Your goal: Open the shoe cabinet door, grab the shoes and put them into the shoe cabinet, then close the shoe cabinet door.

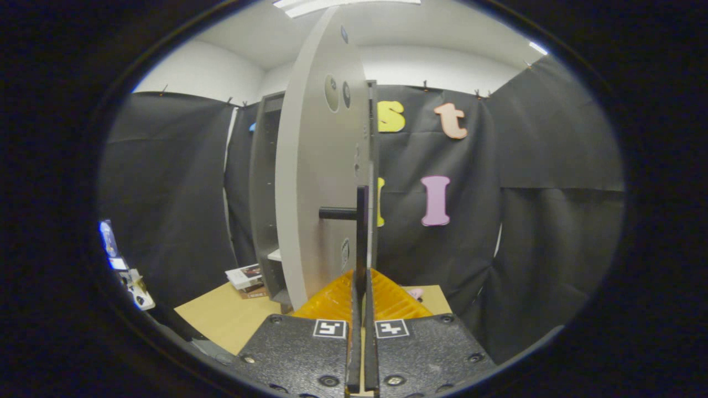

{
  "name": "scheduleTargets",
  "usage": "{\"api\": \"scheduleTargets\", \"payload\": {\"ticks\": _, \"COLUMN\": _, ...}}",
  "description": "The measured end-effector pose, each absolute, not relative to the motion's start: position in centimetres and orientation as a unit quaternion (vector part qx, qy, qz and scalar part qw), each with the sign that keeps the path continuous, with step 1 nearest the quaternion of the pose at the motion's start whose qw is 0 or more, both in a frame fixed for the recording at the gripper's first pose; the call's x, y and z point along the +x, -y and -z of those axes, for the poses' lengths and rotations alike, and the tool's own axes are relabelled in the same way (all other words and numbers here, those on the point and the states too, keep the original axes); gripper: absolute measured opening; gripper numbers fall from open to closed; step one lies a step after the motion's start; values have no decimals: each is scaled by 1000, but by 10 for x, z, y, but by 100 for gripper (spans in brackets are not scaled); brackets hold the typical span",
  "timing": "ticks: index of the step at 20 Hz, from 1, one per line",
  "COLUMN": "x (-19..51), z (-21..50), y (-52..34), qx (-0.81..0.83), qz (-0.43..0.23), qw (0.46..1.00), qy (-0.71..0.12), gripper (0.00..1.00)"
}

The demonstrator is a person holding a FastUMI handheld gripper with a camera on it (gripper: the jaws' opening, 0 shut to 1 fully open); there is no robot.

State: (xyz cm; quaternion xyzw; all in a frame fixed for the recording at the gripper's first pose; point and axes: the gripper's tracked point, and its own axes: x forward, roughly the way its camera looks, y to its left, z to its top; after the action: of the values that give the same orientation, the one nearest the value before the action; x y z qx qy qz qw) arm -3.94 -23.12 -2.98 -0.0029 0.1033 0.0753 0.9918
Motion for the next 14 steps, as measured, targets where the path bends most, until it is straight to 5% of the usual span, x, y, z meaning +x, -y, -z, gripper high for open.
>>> {"api": "scheduleTargets", "payload": {"ticks": 4, "x": -41, "z": 36, "y": 224, "qx": 49, "qz": -133, "qw": 982, "qy": -122, "gripper": 4}}
{"api": "scheduleTargets", "payload": {"ticks": 8, "x": -48, "z": 21, "y": 243, "qx": -10, "qz": -94, "qw": 991, "qy": -94, "gripper": 7}}
{"api": "scheduleTargets", "payload": {"ticks": 14, "x": -91, "z": -34, "y": 253, "qx": -25, "qz": -14, "qw": 1000, "qy": -2, "gripper": 88}}
